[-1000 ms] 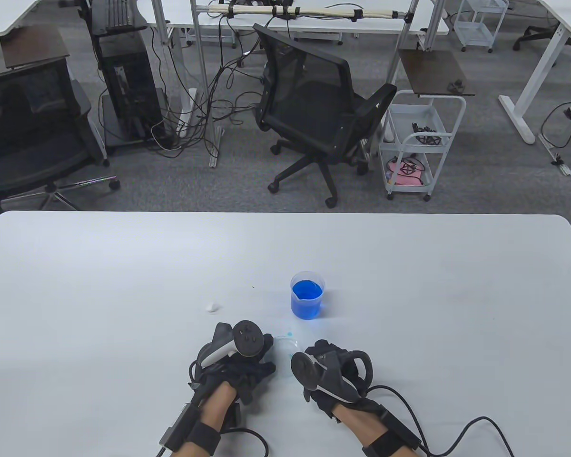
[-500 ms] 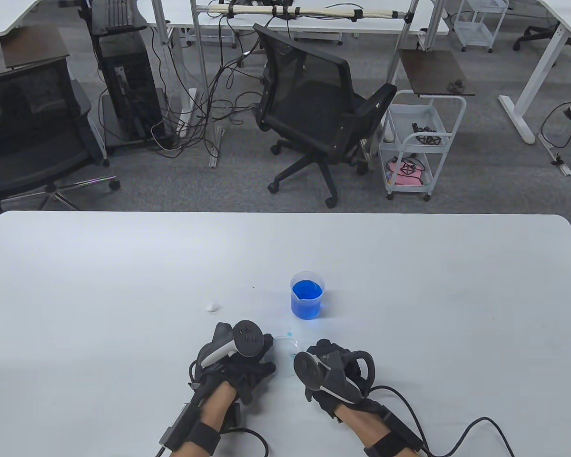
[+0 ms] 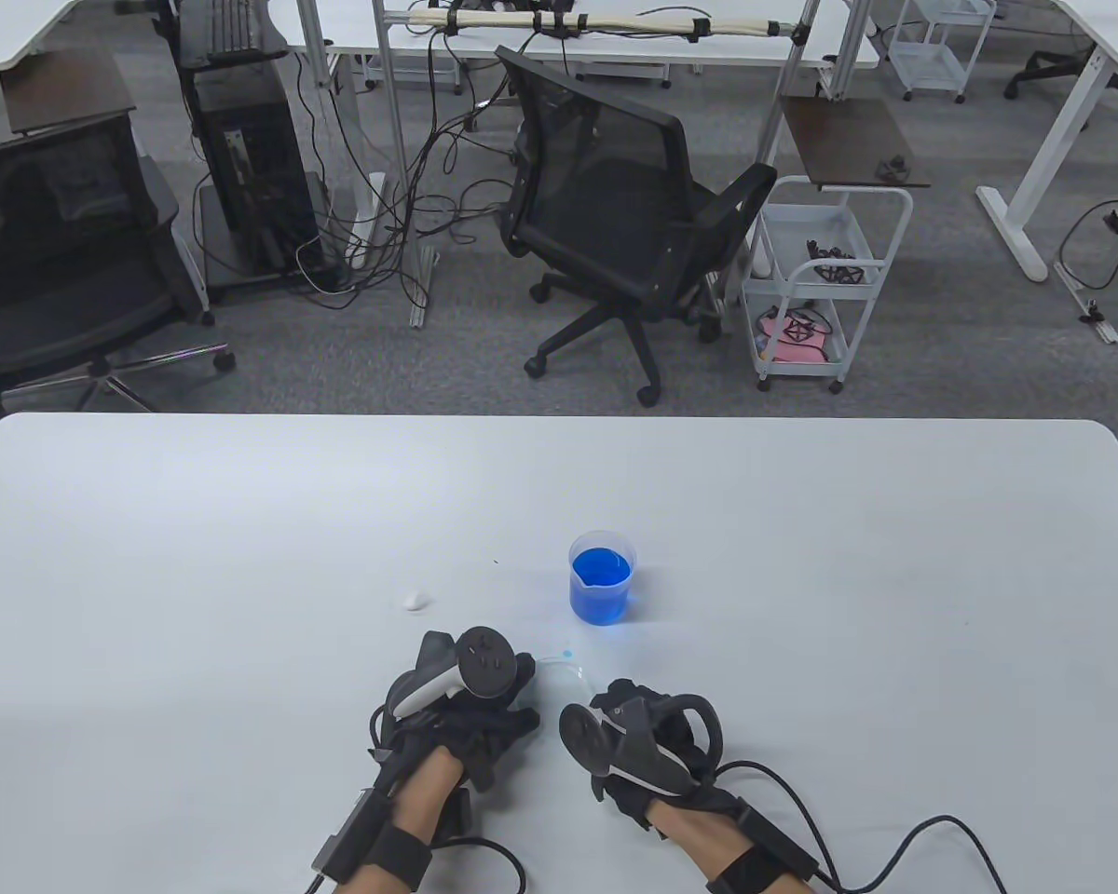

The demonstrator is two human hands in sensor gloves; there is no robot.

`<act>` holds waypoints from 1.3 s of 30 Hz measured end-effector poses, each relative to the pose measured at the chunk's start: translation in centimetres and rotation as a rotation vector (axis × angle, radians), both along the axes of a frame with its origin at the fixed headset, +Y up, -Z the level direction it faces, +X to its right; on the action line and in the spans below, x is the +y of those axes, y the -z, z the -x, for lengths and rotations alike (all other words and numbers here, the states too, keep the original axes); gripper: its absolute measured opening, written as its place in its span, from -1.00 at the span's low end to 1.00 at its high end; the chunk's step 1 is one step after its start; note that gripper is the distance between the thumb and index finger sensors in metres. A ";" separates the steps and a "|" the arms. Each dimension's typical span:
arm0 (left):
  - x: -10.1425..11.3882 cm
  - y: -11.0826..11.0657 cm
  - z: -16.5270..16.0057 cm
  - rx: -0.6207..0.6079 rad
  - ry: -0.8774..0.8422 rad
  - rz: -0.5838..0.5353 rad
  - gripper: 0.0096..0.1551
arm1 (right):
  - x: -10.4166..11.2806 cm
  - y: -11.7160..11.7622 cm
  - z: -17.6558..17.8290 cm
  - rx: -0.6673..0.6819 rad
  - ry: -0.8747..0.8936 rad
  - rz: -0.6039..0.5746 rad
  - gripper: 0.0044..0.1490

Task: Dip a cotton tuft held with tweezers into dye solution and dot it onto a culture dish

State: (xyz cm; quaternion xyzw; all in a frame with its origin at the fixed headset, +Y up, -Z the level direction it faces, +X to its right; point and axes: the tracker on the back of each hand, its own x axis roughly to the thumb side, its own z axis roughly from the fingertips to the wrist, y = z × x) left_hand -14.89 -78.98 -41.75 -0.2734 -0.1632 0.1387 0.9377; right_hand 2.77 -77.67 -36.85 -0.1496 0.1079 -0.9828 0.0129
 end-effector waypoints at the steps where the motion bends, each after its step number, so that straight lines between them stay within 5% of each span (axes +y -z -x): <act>1: 0.0 0.0 0.0 0.000 0.000 0.000 -0.17 | 0.1 0.0 0.0 -0.001 0.003 -0.003 -0.51; 10: 0.0 0.0 0.0 0.000 0.000 0.000 -0.17 | 3.0 -0.9 -0.5 0.004 0.101 -0.077 -0.50; 22: 0.0 -0.1 0.0 0.002 0.004 0.001 -0.17 | -0.1 -0.2 1.0 0.031 -0.004 0.001 -0.50; 34: 0.0 -0.1 0.0 0.002 0.004 0.001 -0.17 | 2.7 -0.6 -0.9 -0.010 0.100 -0.073 -0.50; 39: 0.0 -0.1 0.0 0.002 0.006 0.001 -0.17 | 1.8 -0.4 -0.9 -0.014 0.072 -0.046 -0.50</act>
